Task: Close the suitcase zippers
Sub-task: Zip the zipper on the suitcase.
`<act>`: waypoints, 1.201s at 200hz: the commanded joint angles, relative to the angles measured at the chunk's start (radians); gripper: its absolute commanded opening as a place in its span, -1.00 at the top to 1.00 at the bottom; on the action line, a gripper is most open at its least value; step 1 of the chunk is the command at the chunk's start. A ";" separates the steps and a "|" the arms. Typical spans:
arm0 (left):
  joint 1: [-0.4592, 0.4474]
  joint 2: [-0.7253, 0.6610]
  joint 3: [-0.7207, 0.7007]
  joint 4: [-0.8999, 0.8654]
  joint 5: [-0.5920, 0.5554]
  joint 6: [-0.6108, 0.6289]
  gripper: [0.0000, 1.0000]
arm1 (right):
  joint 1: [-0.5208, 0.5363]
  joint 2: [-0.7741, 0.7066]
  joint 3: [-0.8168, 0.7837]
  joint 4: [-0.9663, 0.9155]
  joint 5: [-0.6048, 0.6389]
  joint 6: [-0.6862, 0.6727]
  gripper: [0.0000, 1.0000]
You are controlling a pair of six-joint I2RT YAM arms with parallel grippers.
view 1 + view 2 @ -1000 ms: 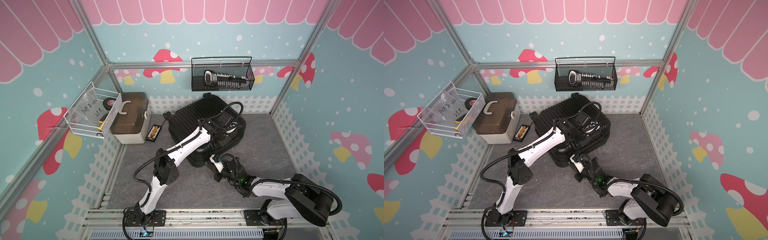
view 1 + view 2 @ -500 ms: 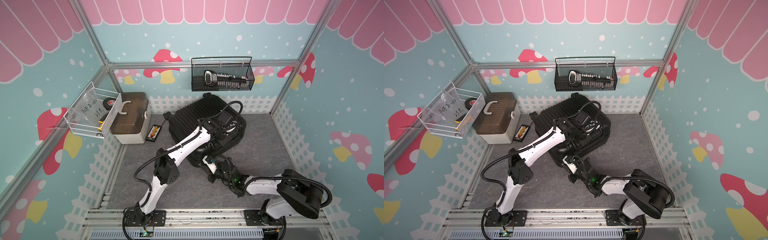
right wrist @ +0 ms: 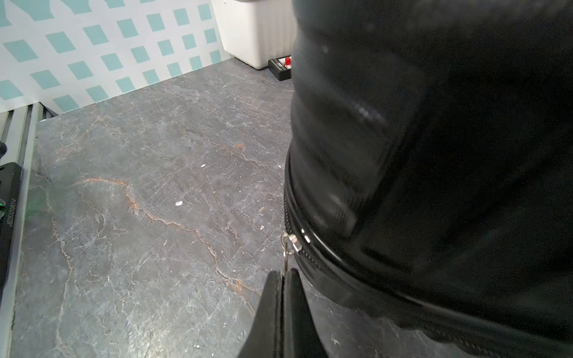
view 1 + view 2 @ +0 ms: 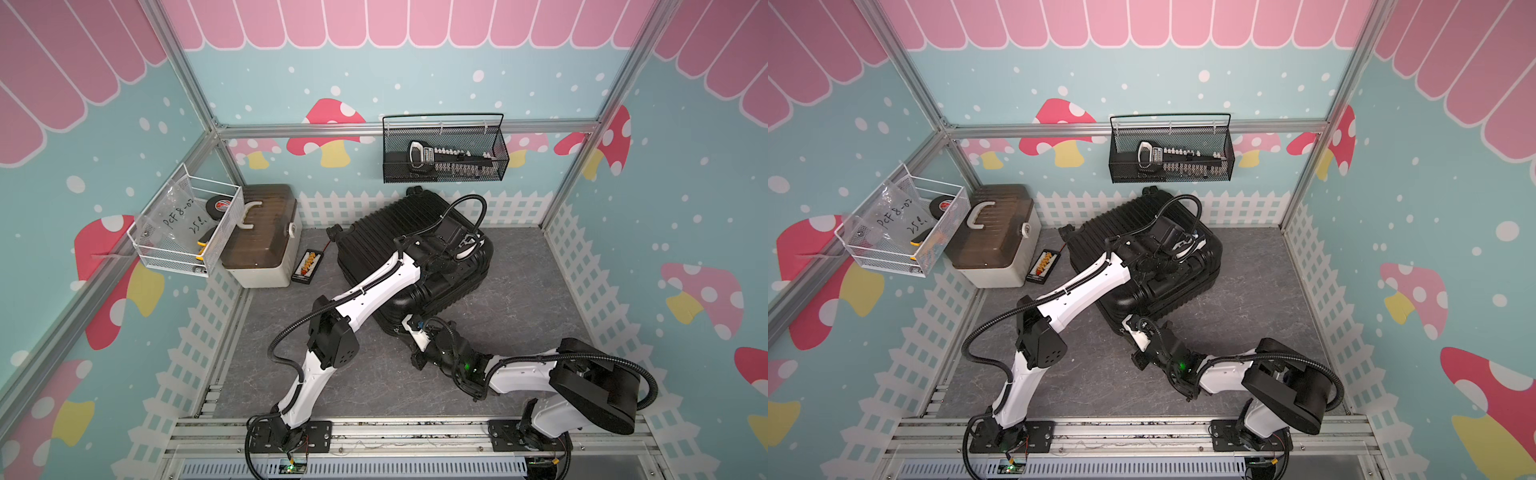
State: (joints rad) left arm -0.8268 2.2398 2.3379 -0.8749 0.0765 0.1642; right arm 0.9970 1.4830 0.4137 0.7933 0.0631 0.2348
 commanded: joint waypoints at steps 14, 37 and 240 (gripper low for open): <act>0.000 -0.119 -0.002 0.067 0.009 0.013 0.00 | 0.032 -0.014 -0.017 -0.034 -0.021 0.021 1.00; 0.015 -0.168 -0.001 0.066 -0.066 -0.001 -0.04 | 0.032 -0.016 -0.014 -0.046 -0.009 0.023 1.00; 0.673 -0.037 -0.020 0.013 -0.021 -0.172 0.69 | 0.032 -0.032 0.011 -0.109 0.025 0.035 1.00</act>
State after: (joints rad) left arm -0.1490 2.1620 2.2951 -0.8570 0.0189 -0.0372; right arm 1.0092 1.4738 0.4191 0.7559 0.1059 0.2642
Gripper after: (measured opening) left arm 0.155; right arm 0.049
